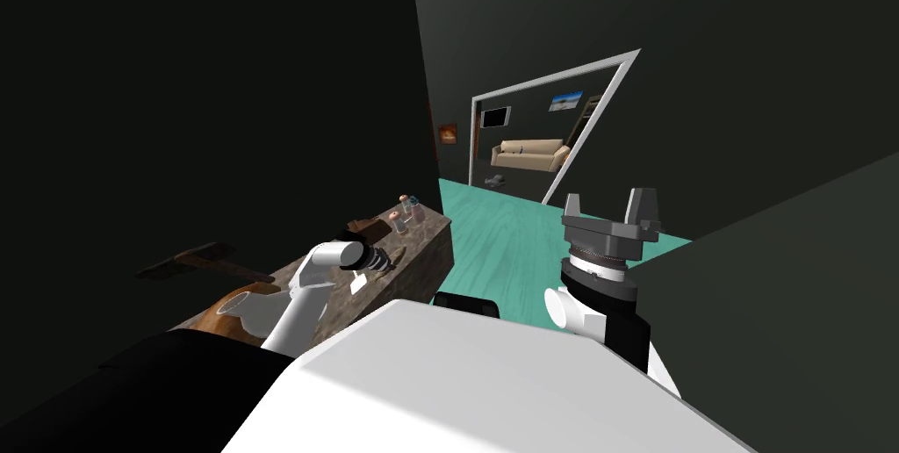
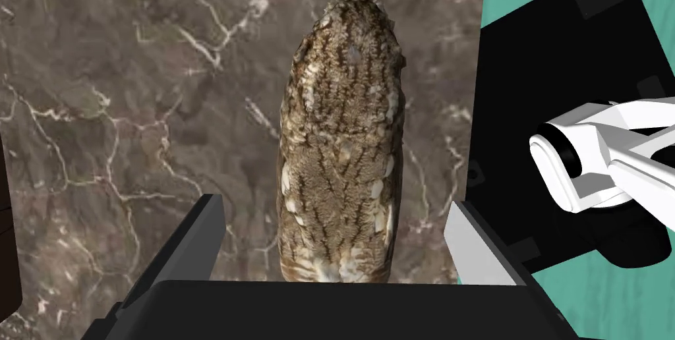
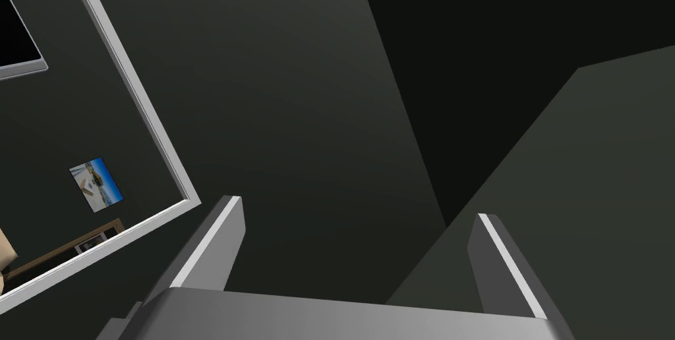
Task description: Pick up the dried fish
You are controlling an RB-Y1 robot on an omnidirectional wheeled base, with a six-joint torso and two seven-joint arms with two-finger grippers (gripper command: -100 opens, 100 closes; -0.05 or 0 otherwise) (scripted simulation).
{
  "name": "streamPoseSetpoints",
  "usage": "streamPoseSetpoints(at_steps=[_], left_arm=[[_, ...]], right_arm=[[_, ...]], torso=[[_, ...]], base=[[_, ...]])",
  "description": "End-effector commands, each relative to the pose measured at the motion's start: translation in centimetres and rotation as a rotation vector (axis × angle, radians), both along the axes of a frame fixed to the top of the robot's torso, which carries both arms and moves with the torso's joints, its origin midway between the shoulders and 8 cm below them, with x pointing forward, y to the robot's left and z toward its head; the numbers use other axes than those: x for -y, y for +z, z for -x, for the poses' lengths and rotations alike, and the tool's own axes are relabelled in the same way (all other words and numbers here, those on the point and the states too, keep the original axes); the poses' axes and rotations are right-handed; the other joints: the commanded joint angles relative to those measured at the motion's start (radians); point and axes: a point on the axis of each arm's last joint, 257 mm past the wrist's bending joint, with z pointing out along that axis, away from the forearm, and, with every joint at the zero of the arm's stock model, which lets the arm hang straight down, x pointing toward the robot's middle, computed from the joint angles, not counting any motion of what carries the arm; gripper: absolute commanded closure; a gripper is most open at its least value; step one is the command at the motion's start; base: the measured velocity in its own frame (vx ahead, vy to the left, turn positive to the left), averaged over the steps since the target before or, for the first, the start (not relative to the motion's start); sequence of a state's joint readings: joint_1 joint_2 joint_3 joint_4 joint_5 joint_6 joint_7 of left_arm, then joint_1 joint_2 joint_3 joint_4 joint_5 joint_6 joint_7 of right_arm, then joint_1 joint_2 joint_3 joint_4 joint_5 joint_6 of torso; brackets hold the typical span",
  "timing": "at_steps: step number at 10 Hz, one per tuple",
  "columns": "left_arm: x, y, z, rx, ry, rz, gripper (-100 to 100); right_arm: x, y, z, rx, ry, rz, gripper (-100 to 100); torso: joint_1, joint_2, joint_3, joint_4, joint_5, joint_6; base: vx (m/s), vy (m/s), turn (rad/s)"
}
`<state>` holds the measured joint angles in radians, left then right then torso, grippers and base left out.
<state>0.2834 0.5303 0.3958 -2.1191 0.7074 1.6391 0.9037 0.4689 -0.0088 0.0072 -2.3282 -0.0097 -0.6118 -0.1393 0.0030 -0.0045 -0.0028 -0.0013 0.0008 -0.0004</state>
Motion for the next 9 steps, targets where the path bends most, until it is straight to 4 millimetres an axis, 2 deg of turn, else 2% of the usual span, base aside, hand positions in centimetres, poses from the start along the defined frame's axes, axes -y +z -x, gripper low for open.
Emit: streamPoseSetpoints(at_steps=[1, 2, 3, 4, 7, 8, 9], left_arm=[[0.3, -1.7, 2.2, -0.063, 0.019, 0.029, -100], [0.2, -1.2, 1.4, -0.037, 0.012, 0.017, -100], [0.2, -1.4, 1.6, -0.041, 0.013, 0.019, 0], [0.0, -2.1, 1.4, -0.039, 0.015, 0.02, -100], [-0.4, -3.5, 1.0, -0.038, 0.017, 0.02, -100], [-0.3, -3.1, 1.1, -0.039, 0.017, 0.021, -100], [-0.3, -3.1, 1.1, -0.038, 0.017, 0.02, 100]], right_arm=[[0.0, 0.0, 0.0, 0.0, 0.0, 0.0, 0], [0.0, 0.0, 0.0, 0.0, 0.0, 0.0, 0], [0.0, 0.0, 0.0, 0.0, 0.0, 0.0, 0], [0.0, 0.0, 0.0, 0.0, 0.0, 0.0, 0], [0.0, 0.0, 0.0, 0.0, 0.0, 0.0, 0], [0.0, 0.0, 0.0, 0.0, 0.0, 0.0, 0], [0.0, 0.0, 0.0, 0.0, 0.0, 0.0, 0]], torso=[[0.0, 0.0, 0.0, 0.0, 0.0, 0.0], [0.0, 0.001, 0.0, 0.0, 0.0, 0.0], [-0.002, 0.002, 0.001, 0.001, -0.001, 0.0], [-0.004, 0.003, 0.002, 0.001, -0.001, 0.0], [-0.006, 0.004, 0.002, 0.001, -0.001, 0.0], [-0.006, 0.004, 0.002, 0.001, -0.001, 0.0], [-0.005, 0.004, 0.002, 0.001, -0.001, 0.0]], base=[[0.043, 0.058, -0.027], [0.018, 0.029, -0.005], [0.003, 0.006, 0.0], [0.0, -0.003, -0.011], [-0.003, -0.012, -0.011], [-0.002, -0.005, -0.002], [0.0, 0.0, 0.0]])
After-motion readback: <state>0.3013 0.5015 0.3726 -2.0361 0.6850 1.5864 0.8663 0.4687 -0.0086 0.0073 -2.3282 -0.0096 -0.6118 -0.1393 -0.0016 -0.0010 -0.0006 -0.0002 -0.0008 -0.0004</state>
